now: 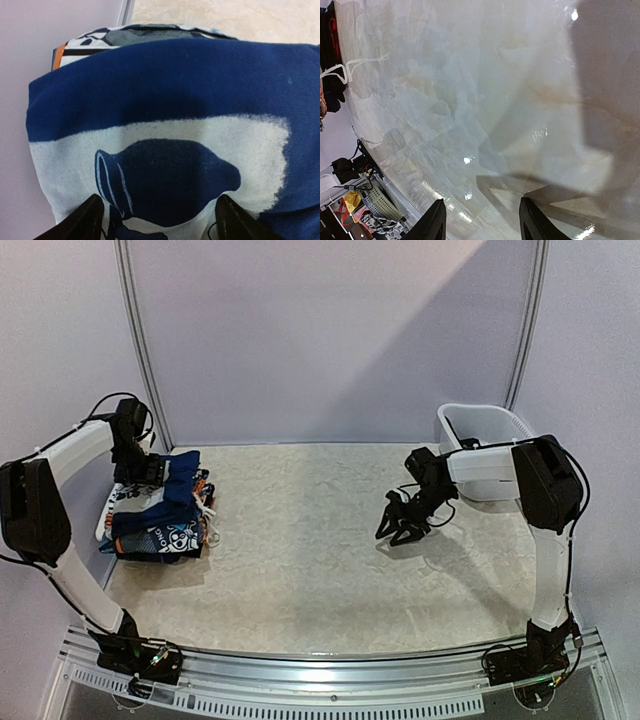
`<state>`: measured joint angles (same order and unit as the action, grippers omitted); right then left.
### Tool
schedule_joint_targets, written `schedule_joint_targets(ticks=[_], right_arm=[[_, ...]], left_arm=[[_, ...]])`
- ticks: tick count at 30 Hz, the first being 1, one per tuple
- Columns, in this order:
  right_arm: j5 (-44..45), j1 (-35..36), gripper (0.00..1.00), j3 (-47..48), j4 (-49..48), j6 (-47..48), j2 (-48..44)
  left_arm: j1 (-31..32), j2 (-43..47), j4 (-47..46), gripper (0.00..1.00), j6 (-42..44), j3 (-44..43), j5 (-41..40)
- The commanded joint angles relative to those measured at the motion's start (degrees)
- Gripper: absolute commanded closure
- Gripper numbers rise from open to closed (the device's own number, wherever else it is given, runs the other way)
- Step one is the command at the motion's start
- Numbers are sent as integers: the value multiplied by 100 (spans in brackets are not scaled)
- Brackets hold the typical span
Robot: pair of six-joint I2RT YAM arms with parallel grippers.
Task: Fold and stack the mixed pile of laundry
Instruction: Adjust the square-folded T-shirt at the corner of the board.
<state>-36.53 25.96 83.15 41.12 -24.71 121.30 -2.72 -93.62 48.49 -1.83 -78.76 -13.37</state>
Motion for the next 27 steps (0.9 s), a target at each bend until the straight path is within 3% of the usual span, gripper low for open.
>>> schedule_joint_targets(ticks=[1, 19, 22, 23, 24, 27], right_arm=[[160, 44, 50, 93, 298, 154, -115], [147, 46, 49, 1683, 745, 32, -113], [198, 49, 48, 2018, 827, 2, -257], [250, 50, 47, 2116, 849, -5, -319], [313, 52, 46, 2236, 870, -7, -410], [603, 51, 42, 2584, 973, 7, -596]], left_arm=[[-97, -109, -345, 22, 542, -3, 87], [-21, 1089, 639, 15, -296, -833, 1195], [-14, 1301, 592, 12, -506, -863, 1437], [-16, 1362, 567, 3, -565, -887, 1526], [-17, 1411, 547, 1, -643, -906, 1610], [-18, 1456, 566, 0, -830, -1041, 1809]])
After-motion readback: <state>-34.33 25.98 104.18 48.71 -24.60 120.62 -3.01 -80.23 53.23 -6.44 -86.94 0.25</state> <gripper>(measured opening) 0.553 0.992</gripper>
